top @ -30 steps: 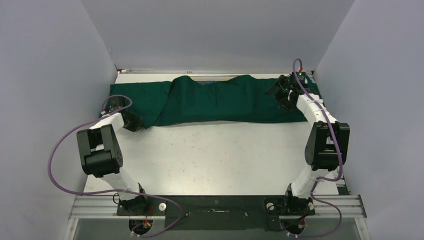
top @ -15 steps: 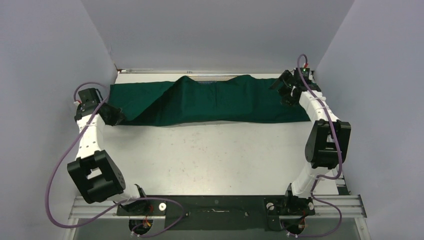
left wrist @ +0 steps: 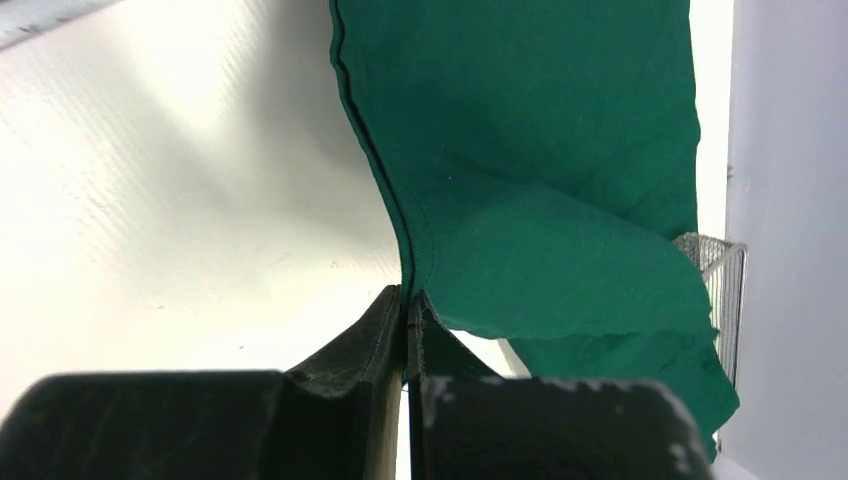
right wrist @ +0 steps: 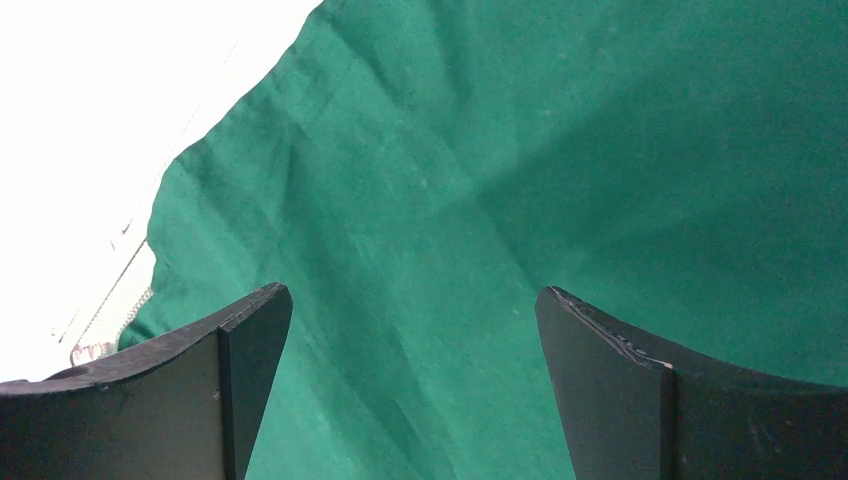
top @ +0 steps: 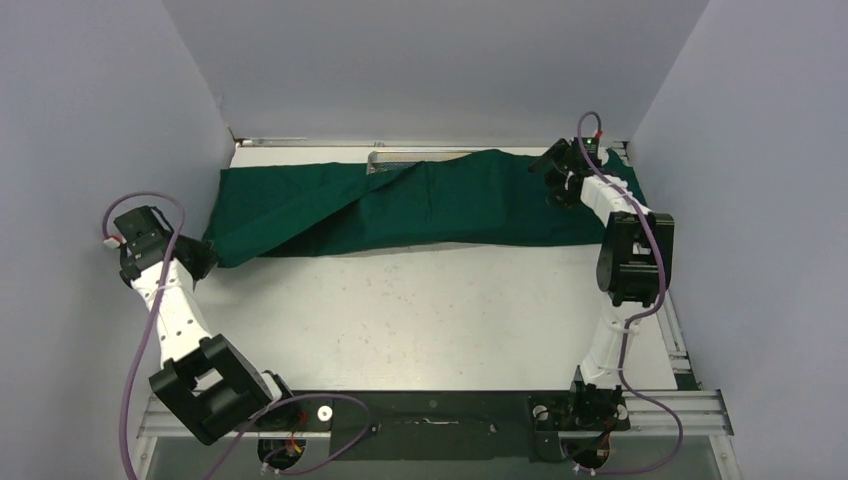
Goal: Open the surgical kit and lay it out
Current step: Open the surgical kit at the center of the board.
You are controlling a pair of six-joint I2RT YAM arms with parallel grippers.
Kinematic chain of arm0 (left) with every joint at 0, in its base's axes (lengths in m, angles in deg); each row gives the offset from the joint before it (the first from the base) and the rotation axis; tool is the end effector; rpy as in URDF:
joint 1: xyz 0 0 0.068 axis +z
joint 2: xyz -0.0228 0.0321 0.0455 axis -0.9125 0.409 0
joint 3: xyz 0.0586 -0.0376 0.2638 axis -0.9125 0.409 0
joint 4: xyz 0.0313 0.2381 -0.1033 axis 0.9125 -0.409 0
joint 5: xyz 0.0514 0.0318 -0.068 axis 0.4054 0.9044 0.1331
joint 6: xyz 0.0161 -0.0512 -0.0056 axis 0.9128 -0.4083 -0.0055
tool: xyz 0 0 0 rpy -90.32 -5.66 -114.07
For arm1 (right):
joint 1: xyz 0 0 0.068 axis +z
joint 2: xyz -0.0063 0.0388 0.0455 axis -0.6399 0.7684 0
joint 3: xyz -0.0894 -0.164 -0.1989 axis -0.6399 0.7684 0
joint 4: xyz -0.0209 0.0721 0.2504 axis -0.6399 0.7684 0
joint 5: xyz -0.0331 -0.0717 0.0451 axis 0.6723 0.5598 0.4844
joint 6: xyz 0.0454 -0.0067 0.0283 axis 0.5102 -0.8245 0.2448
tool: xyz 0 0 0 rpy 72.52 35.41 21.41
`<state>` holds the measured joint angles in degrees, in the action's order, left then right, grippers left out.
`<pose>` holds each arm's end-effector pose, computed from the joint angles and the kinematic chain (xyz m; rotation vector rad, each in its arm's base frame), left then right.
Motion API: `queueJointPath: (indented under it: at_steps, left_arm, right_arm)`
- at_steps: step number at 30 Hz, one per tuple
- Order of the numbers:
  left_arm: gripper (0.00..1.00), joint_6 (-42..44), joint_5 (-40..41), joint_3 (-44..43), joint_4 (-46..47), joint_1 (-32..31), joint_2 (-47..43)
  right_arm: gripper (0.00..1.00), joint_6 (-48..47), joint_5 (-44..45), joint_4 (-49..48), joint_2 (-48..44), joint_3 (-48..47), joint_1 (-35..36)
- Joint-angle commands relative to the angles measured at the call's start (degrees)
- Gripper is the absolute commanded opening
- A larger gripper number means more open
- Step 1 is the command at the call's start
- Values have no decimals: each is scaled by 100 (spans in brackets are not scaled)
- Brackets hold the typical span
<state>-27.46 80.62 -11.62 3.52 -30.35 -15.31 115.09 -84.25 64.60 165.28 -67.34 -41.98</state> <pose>0.2146 0.1463 0.2914 -1.4750 1.9883 -0.2351 0.4602 -0.0113 0.2105 0.9387 2.2064 0.6059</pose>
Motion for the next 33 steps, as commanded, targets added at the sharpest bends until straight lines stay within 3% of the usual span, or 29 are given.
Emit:
queueJointPath:
  at_steps: [1,11,22,33]
  left_arm:
    - [0,75,426,123,-133,360,-434]
    - [0,161,856,399,-324,480,-1041]
    - [0,91,2558,802,-1040,589,-1745]
    - [0,-73,2984,980,-1046,647,-1611]
  right_arm:
    - [90,360,125,-454,197,-429,184]
    - [84,1075,-39,-1006,757,-596,185]
    - [84,1262,0,-1359,949,-826,351]
    - [86,1134,414,-219,1745,-2072,586]
